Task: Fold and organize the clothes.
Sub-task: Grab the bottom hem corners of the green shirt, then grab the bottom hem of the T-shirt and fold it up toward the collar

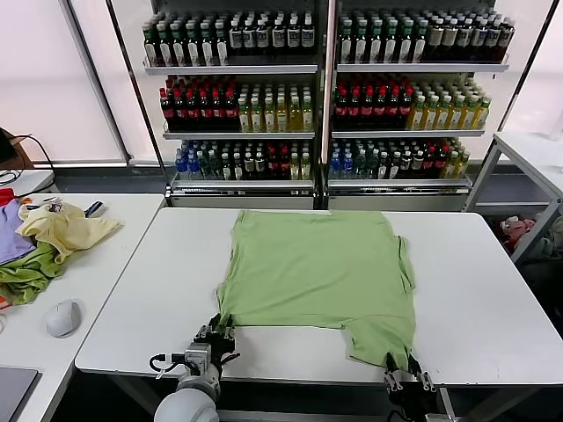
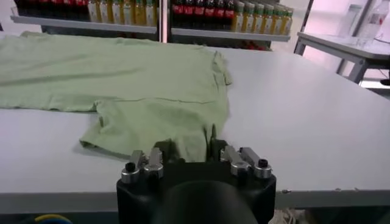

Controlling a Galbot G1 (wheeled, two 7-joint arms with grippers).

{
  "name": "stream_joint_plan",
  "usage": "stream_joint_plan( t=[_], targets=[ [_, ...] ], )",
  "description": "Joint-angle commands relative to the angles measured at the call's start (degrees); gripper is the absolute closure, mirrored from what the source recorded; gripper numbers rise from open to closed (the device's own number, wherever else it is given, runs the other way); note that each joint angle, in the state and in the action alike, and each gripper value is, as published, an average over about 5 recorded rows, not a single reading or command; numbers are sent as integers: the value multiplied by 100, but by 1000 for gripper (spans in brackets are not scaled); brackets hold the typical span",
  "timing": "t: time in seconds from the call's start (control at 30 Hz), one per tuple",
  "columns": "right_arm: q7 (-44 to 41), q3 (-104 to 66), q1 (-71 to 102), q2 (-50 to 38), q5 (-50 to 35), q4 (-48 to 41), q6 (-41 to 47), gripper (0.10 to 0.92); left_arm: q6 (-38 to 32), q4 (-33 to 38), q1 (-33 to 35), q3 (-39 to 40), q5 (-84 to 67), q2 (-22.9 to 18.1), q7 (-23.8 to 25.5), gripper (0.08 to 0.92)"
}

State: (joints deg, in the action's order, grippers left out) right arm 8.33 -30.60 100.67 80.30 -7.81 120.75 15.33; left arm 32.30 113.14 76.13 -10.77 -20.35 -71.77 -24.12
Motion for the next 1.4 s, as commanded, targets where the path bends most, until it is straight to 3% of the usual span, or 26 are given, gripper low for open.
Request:
stream_joint_plan(
  t=[0.03,0.23,0.6,0.97,1.4],
  targets=[
    [-188,-52,-6,-27,-183,4,-285,741,-68,577,303,103,-298,91,59,867],
    [-463,-233,73,-132,-181,276,-708,885,-250,1064,421,-6,-336,214,104,912],
    [-517,-784,-605,-652,-864,537,-925,902,-502,1433,105,-432,-943,638,364,912],
    [-370,-496,-2292,-1249,-1098,-526,-528,902,-518,264,-927,-44,-810,634,506,912],
    [-397,404,-3658,-1581,-827,-2078,-341,902,-314,-1035,-2002,394,-376,333,474,912]
  ],
)
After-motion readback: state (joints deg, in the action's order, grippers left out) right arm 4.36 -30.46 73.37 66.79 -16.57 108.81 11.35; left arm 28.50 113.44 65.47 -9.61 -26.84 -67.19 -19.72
